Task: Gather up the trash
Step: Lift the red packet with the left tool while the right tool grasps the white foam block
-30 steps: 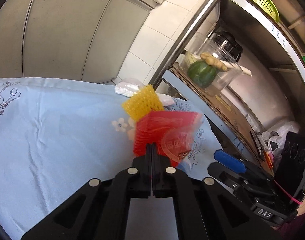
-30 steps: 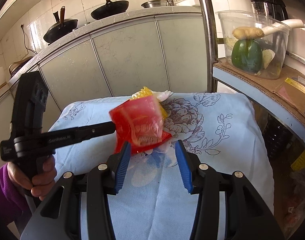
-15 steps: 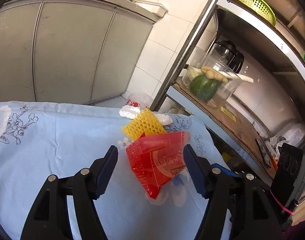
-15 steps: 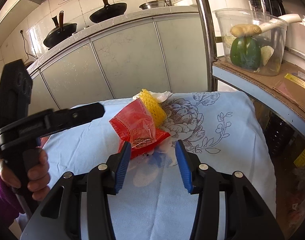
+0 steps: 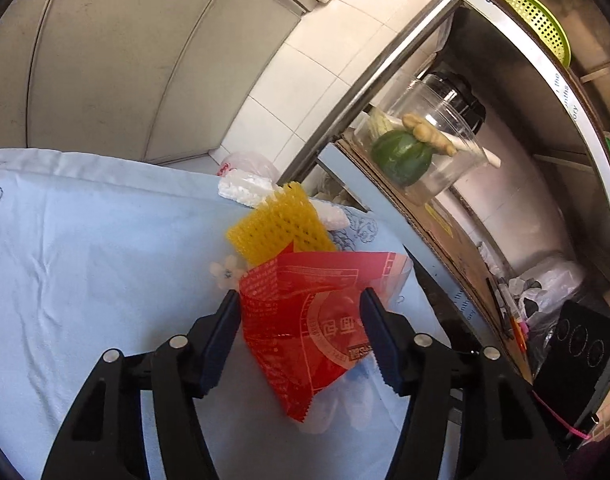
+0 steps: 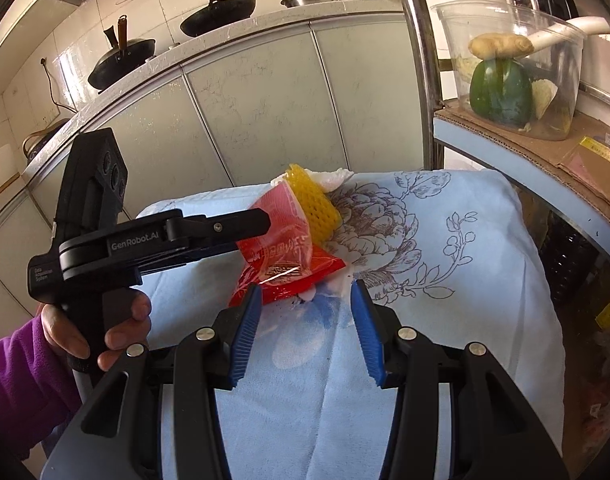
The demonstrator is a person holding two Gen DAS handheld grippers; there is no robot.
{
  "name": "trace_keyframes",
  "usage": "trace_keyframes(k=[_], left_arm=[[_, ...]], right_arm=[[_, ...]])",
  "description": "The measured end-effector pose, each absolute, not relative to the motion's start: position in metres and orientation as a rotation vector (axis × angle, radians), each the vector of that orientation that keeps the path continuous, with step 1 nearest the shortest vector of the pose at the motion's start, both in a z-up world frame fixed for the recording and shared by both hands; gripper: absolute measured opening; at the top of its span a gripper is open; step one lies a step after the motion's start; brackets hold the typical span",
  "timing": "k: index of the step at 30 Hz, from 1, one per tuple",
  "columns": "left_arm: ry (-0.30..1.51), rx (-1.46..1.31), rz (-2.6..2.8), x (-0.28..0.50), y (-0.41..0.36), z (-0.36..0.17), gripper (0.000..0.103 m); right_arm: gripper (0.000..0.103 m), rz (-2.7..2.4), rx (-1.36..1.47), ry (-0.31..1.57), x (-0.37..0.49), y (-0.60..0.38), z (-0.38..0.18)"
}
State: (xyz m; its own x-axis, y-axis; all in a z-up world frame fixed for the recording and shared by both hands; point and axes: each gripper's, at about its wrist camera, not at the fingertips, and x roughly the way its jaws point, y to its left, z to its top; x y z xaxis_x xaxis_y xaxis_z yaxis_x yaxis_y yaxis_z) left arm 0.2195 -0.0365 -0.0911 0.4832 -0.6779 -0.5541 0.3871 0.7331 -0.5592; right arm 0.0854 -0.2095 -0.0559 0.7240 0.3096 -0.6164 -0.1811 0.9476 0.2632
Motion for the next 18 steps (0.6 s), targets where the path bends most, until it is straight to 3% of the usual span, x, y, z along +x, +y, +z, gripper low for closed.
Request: trace_keyframes(k=[1, 3, 5, 18], left_arm=[[0.835, -0.375, -0.684, 0.217, -0.039, -0.091, 0.045], [0.831, -0.359, -0.707, 0.214, -0.044, -0.089, 0.014], [0.814, -0.342, -0.717, 0.208, -0.047, -0.086, 0.004], [0.681, -0.273, -0.677, 0.124, -0.015, -0.042, 0.000]], right_arm=[[0.047, 0.274, 0.190, 0.716, 0.086, -0.209, -0.056], [0.047, 0.276, 0.189, 0.721, 0.086, -0.208, -0.057], [0.047, 0.276, 0.190, 0.724, 0.087, -0.209, -0.057], [0.047, 0.287, 0.242, 0.691, 0.082, -0.217, -0.054]])
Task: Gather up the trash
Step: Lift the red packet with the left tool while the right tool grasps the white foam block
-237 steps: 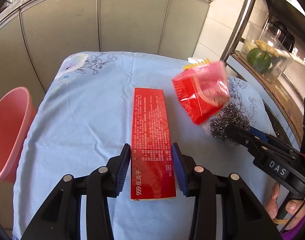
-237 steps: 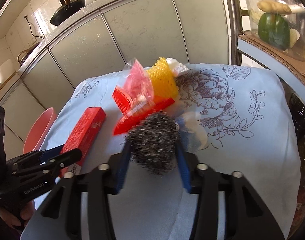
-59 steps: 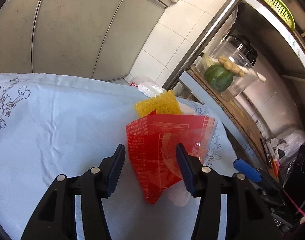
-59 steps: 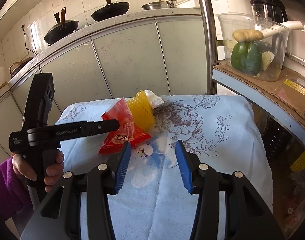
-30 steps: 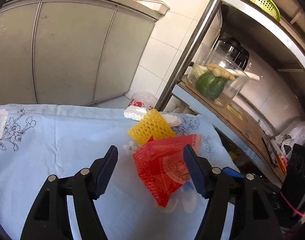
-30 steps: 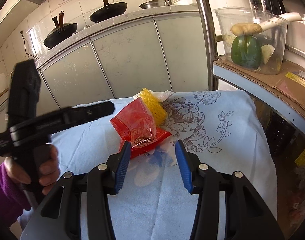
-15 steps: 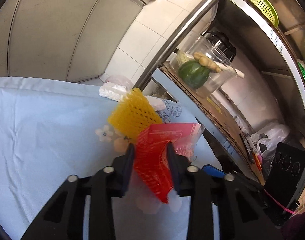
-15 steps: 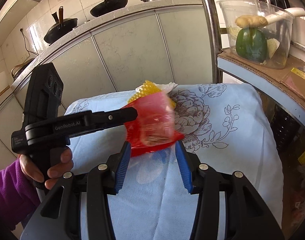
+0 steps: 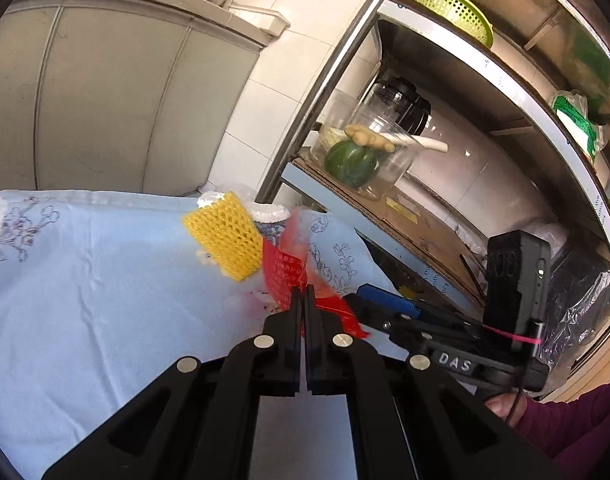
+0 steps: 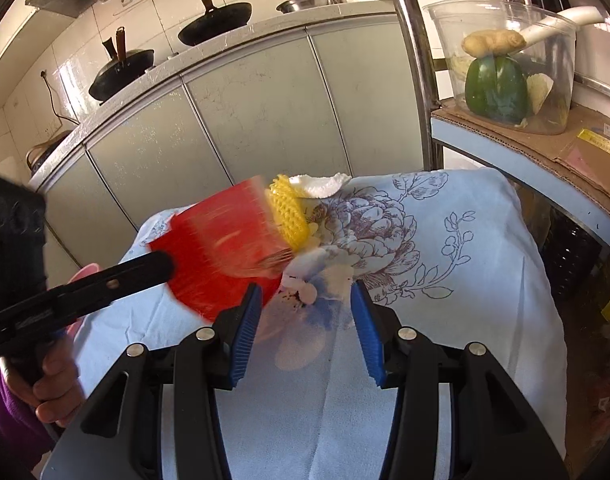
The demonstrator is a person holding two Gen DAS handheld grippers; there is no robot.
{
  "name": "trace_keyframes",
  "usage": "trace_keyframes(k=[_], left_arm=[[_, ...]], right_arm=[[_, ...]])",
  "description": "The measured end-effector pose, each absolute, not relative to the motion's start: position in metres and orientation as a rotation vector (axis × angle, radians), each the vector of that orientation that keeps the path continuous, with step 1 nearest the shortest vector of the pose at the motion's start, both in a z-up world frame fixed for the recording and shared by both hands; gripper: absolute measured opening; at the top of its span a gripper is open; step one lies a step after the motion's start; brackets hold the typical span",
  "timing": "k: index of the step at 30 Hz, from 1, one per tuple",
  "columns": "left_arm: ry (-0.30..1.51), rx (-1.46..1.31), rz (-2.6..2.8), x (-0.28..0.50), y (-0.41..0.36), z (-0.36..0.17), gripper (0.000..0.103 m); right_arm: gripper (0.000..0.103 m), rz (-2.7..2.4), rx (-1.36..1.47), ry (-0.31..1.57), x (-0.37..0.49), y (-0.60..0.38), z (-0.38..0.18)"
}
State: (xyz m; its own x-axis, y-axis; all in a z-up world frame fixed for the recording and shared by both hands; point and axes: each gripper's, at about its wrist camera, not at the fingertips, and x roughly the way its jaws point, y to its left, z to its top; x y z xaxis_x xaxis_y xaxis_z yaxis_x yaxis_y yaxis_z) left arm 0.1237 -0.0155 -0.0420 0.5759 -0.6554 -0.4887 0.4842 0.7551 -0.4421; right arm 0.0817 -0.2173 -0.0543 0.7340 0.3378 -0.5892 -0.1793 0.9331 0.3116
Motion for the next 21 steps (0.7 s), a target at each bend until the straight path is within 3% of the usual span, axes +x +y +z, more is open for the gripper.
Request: trace_keyframes(k=[7, 15, 21], left_arm=[[0.617, -0.302, -0.525, 0.071, 0.041, -0.025, 0.000], [0.572, -0.314, -0.412, 0.028, 0.089, -0.018, 0.000], [0.570, -0.357, -0.379, 0.021, 0.106, -0.018, 0.001]], right_arm=[[0.047, 0.323, 0.247, 0.746, 0.104, -0.211, -0.051], [0.047, 0.292, 0.206, 0.679, 0.167, -0.206, -0.026], [0.047, 0.253, 0.185, 0.765, 0.220, -0.205, -0.049]])
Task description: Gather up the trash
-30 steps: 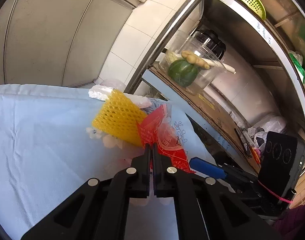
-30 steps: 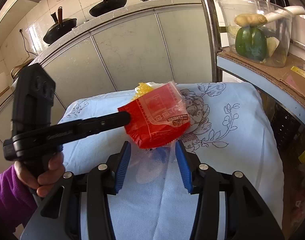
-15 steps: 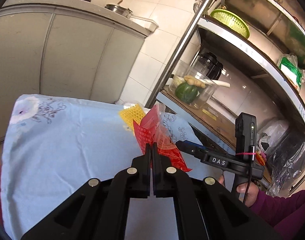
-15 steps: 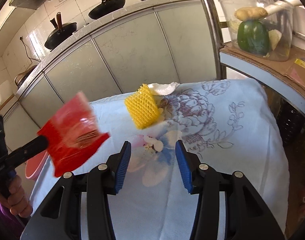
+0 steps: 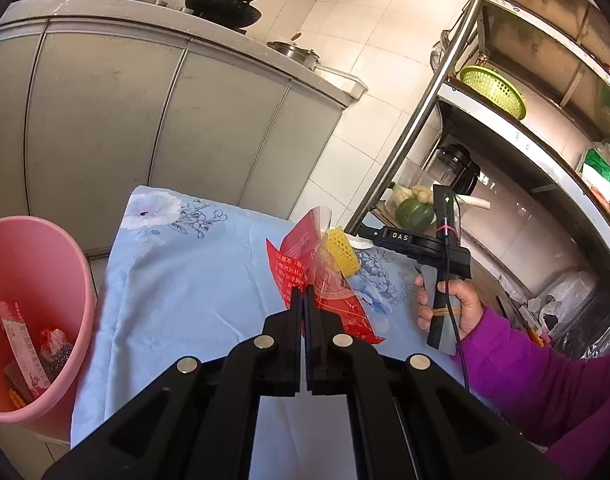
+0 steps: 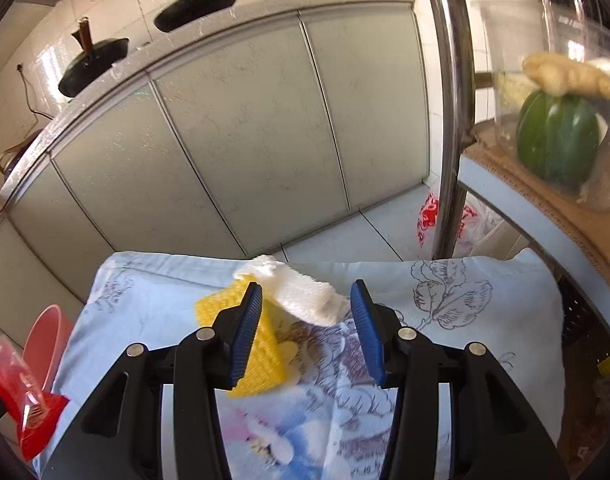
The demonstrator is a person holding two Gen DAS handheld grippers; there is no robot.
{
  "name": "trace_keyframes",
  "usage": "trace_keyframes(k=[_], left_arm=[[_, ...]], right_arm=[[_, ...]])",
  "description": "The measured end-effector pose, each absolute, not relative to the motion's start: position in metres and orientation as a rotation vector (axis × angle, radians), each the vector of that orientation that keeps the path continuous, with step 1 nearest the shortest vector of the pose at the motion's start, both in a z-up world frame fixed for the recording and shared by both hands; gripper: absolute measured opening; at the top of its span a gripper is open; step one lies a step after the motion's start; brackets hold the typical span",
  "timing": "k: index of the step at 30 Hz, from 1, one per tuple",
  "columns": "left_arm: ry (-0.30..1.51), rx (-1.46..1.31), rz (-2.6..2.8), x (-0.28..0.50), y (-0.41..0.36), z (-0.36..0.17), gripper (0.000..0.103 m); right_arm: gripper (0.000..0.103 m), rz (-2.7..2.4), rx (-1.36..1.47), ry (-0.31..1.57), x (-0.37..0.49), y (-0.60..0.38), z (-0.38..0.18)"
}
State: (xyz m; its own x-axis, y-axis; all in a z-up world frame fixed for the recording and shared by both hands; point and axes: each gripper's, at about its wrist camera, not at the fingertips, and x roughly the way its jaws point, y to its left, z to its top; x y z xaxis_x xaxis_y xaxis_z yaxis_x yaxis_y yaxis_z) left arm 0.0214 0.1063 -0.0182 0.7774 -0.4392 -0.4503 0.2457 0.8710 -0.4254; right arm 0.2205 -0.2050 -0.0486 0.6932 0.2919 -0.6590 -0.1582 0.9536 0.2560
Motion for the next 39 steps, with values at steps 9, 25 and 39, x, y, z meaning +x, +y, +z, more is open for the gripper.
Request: trace_keyframes(k=[9, 25, 39], left_arm=[[0.594, -0.383, -0.366, 0.024, 0.108, -0.027, 0.001], [0.619, -0.330, -0.307, 0.017, 0.092, -0.032, 0.001], [0.598, -0.288, -0.321, -0.008, 0.078, -0.023, 0.001]], right_arm=[[0.015, 0.241, 0.182, 0.798, 0.223, -0.207, -0.068], [0.013, 0.227, 0.144, 0.773, 0.109, -0.210, -0.036], [0.014, 0.341, 0.109, 0.945, 0.035, -0.191, -0.059]])
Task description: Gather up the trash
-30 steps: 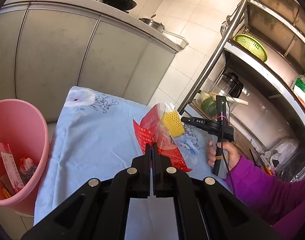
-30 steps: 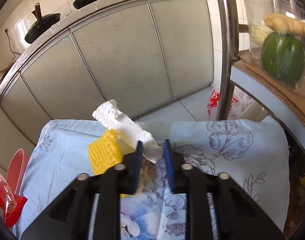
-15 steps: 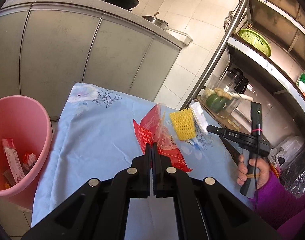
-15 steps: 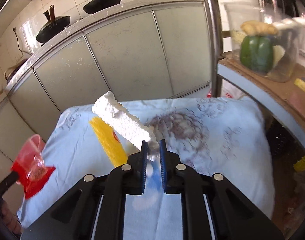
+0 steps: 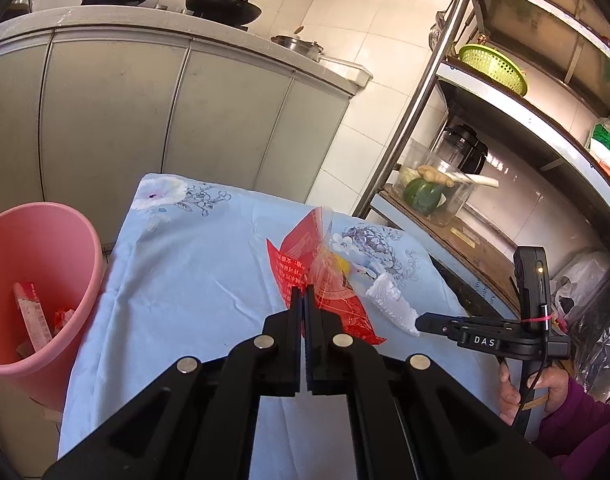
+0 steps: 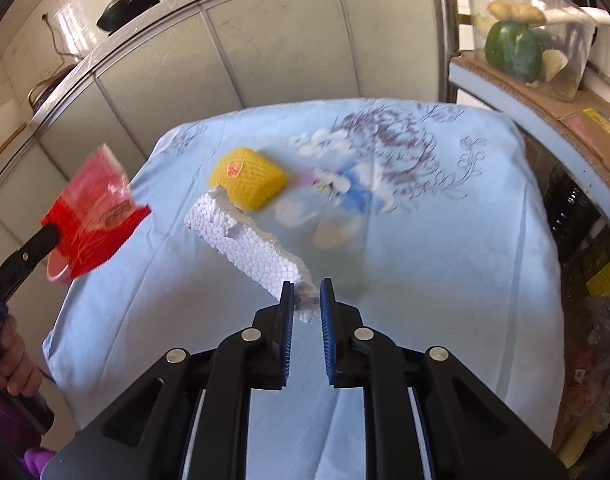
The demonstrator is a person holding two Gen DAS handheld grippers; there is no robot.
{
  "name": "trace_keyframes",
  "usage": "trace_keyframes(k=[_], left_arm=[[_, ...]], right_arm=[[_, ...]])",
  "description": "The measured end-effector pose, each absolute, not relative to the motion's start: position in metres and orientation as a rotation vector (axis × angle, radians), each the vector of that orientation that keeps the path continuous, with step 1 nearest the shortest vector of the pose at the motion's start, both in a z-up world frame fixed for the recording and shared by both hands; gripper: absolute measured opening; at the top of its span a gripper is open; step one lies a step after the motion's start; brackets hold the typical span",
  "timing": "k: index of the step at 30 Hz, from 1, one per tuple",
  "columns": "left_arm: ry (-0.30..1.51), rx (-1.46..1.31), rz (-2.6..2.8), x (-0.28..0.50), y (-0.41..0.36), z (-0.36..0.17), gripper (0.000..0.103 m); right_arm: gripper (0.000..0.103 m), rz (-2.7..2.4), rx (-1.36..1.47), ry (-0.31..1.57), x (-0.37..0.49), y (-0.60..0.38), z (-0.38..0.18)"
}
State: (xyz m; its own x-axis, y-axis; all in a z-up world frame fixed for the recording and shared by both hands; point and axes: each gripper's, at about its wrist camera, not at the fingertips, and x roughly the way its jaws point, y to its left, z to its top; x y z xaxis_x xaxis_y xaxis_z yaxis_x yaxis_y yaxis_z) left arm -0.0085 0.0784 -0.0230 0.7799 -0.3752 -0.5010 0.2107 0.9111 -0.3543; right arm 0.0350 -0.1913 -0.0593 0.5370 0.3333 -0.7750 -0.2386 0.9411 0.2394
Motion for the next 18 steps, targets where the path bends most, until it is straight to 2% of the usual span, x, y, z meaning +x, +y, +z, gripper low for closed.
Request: trace_keyframes(k=[3, 5, 7, 13, 18], left_arm=[[0.601, -0.289, -0.317, -0.014, 0.080, -0.024, 0.001], [0.605, -0.293, -0.314, -0.016, 0.082, -0.025, 0.001], [0.607, -0.299, -0.314, -0.019, 0.085, -0.026, 0.001], [0.621, -0.311, -0.313, -0.022, 0.089, -0.029, 0.001], [0.627, -0.317, -0.316, -0.025, 0.092, -0.031, 0.001]], right_arm=[[0.015, 0.378, 0.099, 0.963, 0.029, -0.187, -0.059], [0.020, 0.389, 0.088, 0.967, 0.026, -0.186, -0.058], [0.032, 0.400, 0.093, 0.973, 0.025, -0.188, -0.058], [0.046, 0.436, 0.065, 0.973, 0.025, -0.184, -0.060], [0.048, 0.447, -0.012, 0.989, 0.031, -0.172, -0.071]])
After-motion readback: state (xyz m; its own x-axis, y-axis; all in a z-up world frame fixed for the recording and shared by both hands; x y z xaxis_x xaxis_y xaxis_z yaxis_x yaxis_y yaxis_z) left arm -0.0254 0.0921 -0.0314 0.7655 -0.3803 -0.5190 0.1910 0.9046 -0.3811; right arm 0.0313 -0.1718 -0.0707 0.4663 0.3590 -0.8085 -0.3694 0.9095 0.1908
